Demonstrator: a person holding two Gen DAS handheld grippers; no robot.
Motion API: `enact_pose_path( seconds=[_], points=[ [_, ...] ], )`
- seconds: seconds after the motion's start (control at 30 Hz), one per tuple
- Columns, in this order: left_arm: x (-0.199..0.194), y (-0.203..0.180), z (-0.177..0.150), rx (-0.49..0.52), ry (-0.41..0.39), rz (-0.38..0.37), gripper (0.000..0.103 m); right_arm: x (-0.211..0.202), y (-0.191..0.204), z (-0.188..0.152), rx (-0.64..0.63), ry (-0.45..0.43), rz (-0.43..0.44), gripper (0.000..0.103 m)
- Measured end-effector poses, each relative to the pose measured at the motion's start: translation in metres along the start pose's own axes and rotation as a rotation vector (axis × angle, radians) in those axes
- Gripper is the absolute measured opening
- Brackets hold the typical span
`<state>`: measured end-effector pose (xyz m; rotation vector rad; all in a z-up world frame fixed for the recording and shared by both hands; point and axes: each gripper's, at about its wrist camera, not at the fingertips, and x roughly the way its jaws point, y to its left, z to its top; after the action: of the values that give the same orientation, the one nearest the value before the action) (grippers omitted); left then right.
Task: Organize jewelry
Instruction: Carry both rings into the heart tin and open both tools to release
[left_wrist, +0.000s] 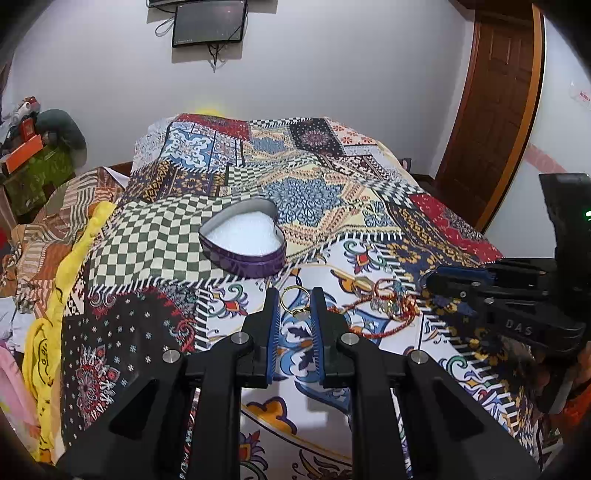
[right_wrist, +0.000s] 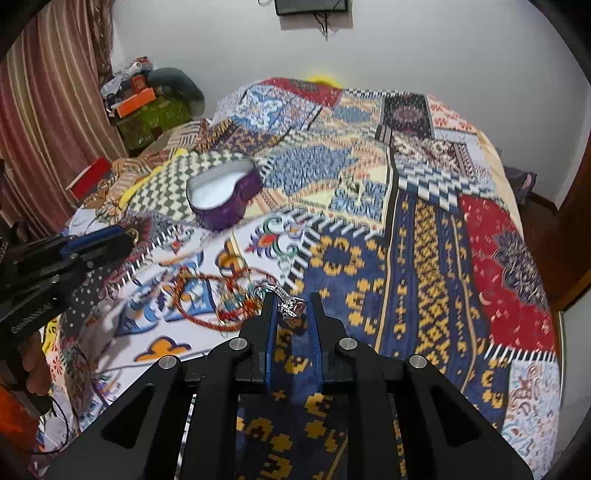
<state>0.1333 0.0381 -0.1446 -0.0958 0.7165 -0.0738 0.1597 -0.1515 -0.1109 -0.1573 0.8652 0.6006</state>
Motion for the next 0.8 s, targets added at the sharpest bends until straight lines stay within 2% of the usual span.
enact_pose_path(
  seconds=[0.27, 0.53, 0.8],
  points=[
    [-0.003, 0.008, 0.023, 0.007, -0.051, 0.023, 0.015, -0.017, 0.013, 0.035, -0.038, -0.094, 0.003, 0.014],
    [0.007, 0.023, 0.049, 0.009, -0.081, 0.045, 0.015, -0.014, 0.026, 0.068, -0.078, -0.162, 0.015, 0.014],
    [0.035, 0.037, 0.068, 0.018, -0.063, 0.064, 0.015, 0.022, 0.033, 0.094, -0.111, -0.134, 0.045, 0.014]
  ],
)
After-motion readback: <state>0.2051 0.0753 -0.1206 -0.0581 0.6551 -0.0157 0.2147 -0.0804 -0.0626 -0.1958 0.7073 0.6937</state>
